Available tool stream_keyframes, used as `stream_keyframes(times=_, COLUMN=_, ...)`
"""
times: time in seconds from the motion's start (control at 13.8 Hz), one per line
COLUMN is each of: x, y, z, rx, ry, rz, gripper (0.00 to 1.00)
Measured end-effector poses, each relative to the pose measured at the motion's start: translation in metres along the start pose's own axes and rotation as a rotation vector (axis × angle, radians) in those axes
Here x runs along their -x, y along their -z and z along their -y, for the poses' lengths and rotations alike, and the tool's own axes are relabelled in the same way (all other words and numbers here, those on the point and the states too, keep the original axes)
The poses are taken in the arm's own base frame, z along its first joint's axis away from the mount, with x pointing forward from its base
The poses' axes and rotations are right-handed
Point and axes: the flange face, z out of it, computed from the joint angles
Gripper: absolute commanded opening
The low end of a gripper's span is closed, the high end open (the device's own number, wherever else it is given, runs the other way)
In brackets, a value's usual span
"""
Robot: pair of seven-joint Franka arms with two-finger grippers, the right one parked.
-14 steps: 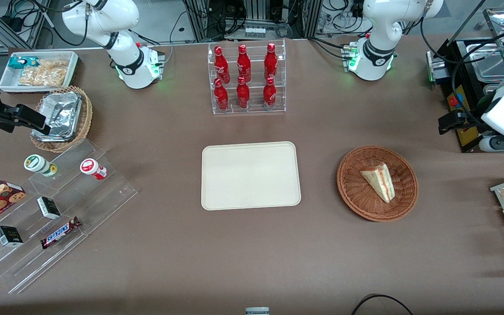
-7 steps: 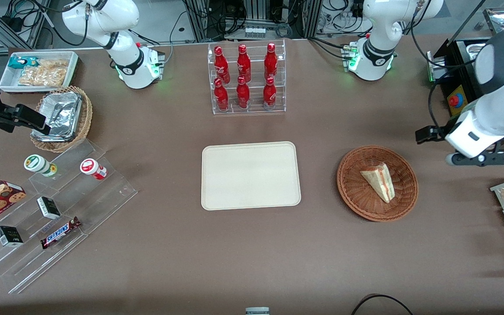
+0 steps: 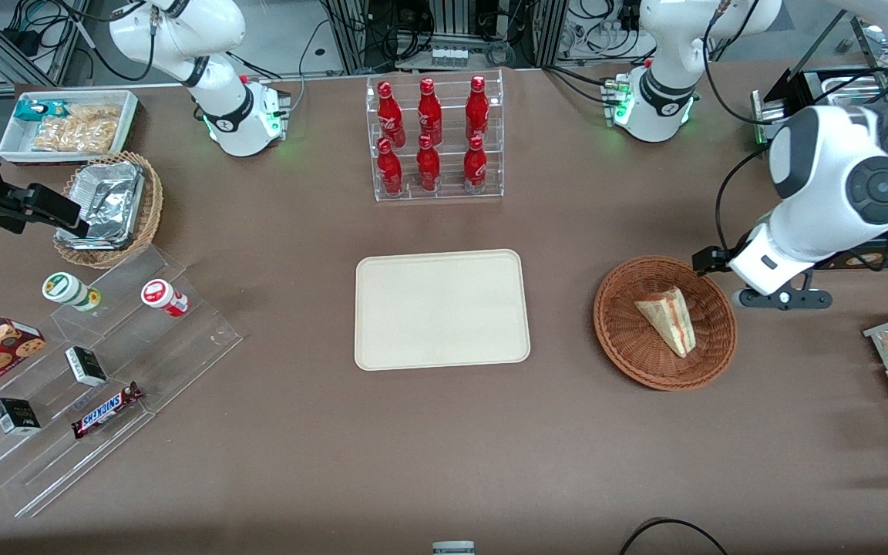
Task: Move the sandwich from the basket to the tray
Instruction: 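Move the left gripper down over the wrapped sandwich in the wicker basket, then close the left gripper on the sandwich and lift it from the basket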
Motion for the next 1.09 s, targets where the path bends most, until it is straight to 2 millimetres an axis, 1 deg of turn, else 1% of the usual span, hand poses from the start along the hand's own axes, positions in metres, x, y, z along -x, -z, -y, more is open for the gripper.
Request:
stream_keyframes(times=0.15, x=0.005, y=-0.027, z=-0.001, rx=0.005, ry=0.032, rz=-0.042, gripper=1.00)
stream_keyframes(times=0.29, x=0.010, y=-0.045, z=-0.004, rx=0.011, ry=0.139, rz=-0.059, gripper=1.00)
stream_keyframes(times=0.44, x=0.012, y=-0.050, z=-0.011, rx=0.014, ry=0.261, rz=-0.058, gripper=1.00)
stream_keyframes(times=0.58, x=0.010, y=-0.051, z=-0.018, rx=0.023, ry=0.393, rz=-0.077, gripper=1.00)
stream_keyframes(times=0.73, x=0.007, y=-0.059, z=-0.028, rx=0.033, ry=0.506, rz=-0.090, gripper=1.00)
stream_keyframes(times=0.94, x=0.001, y=-0.072, z=-0.031, rx=0.046, ry=0.634, rz=-0.100, gripper=1.00)
stream_keyframes(times=1.09, x=-0.001, y=-0.080, z=-0.032, rx=0.049, ry=0.683, rz=-0.096, gripper=1.00)
